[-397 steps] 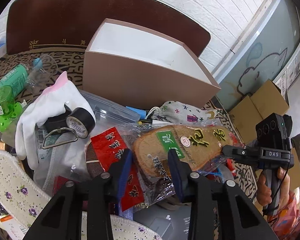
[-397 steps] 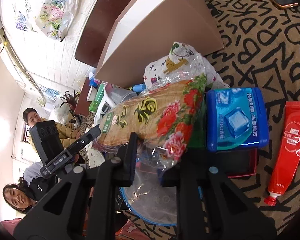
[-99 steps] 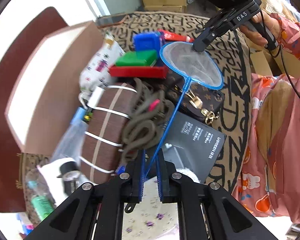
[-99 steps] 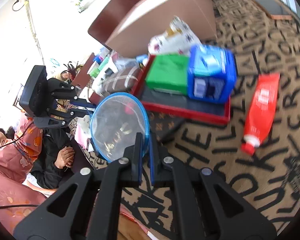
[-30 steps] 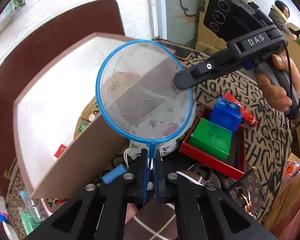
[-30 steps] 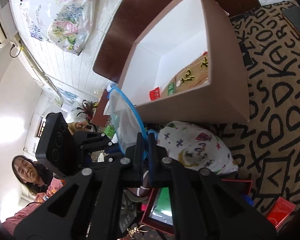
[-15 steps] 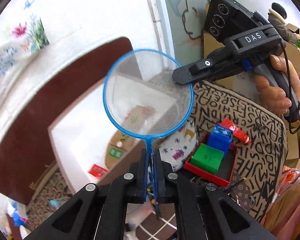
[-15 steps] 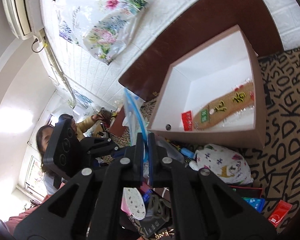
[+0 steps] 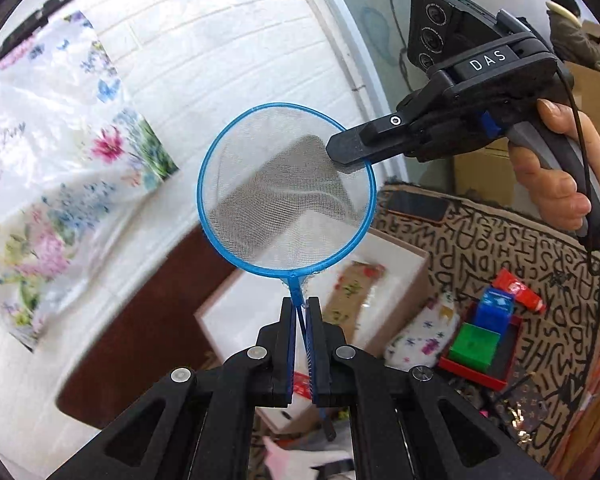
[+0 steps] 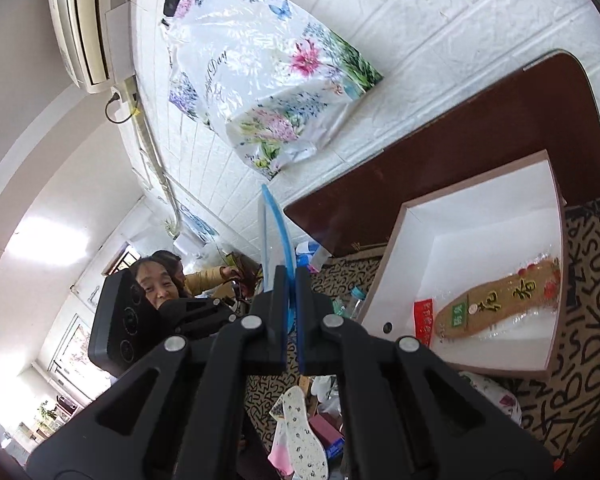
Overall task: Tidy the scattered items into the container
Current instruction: 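Lower the mesh net into the white box beside the insole package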
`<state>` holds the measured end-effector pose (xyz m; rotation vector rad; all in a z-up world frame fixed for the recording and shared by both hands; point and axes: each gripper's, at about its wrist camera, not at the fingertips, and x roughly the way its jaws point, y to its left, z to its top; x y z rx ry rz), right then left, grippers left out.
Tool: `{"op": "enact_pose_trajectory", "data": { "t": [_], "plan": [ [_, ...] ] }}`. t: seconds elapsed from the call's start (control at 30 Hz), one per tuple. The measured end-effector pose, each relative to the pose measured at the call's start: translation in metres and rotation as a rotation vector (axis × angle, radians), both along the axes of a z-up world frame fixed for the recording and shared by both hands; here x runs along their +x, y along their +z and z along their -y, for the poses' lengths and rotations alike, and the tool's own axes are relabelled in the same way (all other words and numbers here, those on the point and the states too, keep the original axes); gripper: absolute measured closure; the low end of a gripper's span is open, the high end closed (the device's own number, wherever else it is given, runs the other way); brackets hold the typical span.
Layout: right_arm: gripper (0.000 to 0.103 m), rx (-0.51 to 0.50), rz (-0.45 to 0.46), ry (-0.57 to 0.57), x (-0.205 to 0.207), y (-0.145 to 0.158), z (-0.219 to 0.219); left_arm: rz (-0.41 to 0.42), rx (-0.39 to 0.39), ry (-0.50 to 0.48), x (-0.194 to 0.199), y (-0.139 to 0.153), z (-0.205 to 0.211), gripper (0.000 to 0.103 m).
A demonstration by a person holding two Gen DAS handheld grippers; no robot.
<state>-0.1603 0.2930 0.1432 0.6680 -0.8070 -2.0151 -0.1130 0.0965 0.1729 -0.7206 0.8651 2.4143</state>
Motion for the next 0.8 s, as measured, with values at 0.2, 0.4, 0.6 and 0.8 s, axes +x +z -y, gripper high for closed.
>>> {"op": "enact_pose_trajectory", "data": {
  "t": [0.2,0.4,0.6,0.8],
  "plan": [
    [0.099,-0.033,-0.013,-0.05,-0.024,0.004,0.0,-0.035,-0.013,0.029,-0.025,0.003,0.0,0.099],
    [0.099,-0.017,0.055,-0.113,-0.052,-0.033,-0.004,0.008,-0.018,0.049,-0.06,-0.038,-0.004,0.099],
    [0.099,0.041,0.177,-0.154,-0.078,-0.095,-0.014,0.087,0.001,0.056,-0.087,-0.088,-0.009,0.098],
    [0.098,0.119,0.27,-0.178,-0.098,-0.136,-0.024,0.137,0.068,0.073,-0.103,-0.118,-0.007,0.067]
  ]
}}
